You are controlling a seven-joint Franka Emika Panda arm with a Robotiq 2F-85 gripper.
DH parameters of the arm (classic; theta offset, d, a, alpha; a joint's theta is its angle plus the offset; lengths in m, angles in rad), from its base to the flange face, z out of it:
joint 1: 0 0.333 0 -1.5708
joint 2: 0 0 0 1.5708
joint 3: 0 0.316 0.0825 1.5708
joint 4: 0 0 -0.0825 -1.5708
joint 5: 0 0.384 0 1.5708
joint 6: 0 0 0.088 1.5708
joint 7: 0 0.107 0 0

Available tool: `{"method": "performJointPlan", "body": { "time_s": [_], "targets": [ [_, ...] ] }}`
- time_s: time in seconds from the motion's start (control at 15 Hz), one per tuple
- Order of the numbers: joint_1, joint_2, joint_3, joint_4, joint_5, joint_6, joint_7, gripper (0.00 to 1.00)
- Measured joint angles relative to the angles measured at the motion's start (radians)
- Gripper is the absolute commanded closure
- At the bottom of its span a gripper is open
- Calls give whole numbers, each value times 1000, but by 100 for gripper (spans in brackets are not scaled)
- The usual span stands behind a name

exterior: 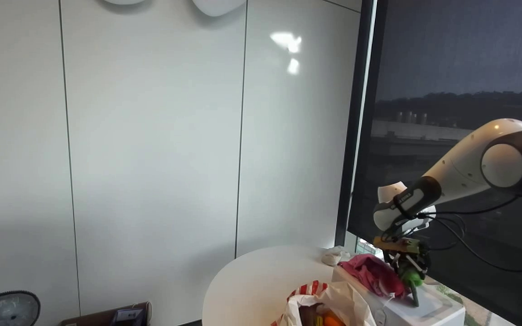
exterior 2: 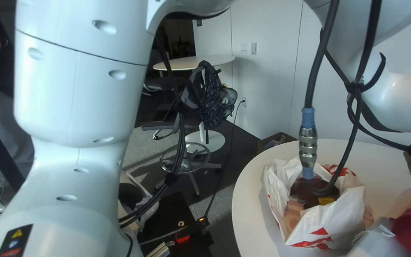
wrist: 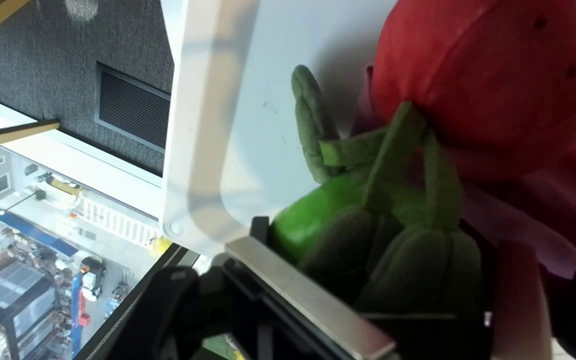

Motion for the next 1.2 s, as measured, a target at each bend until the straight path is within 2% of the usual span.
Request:
{"method": "performJointPlan", "body": {
  "time_s": [0.2, 0.27, 0.4, 0.6, 0.93, 1.07, 1.2],
  "targets": [
    [0, 43, -15, -1, -36, 2, 31, 39],
    [1, 53, -17, -1, -43, 6, 38, 6],
    [5, 64, -19, -1, -52, 17, 50, 0],
    [26, 63, -26, 0, -108, 34, 82, 0],
    [110, 45, -68, 6, -352, 50, 224, 0],
    [134, 19, -67, 8, -451, 58, 285, 0],
    [145, -27, -36, 3, -482, 71, 306, 0]
  ]
}}
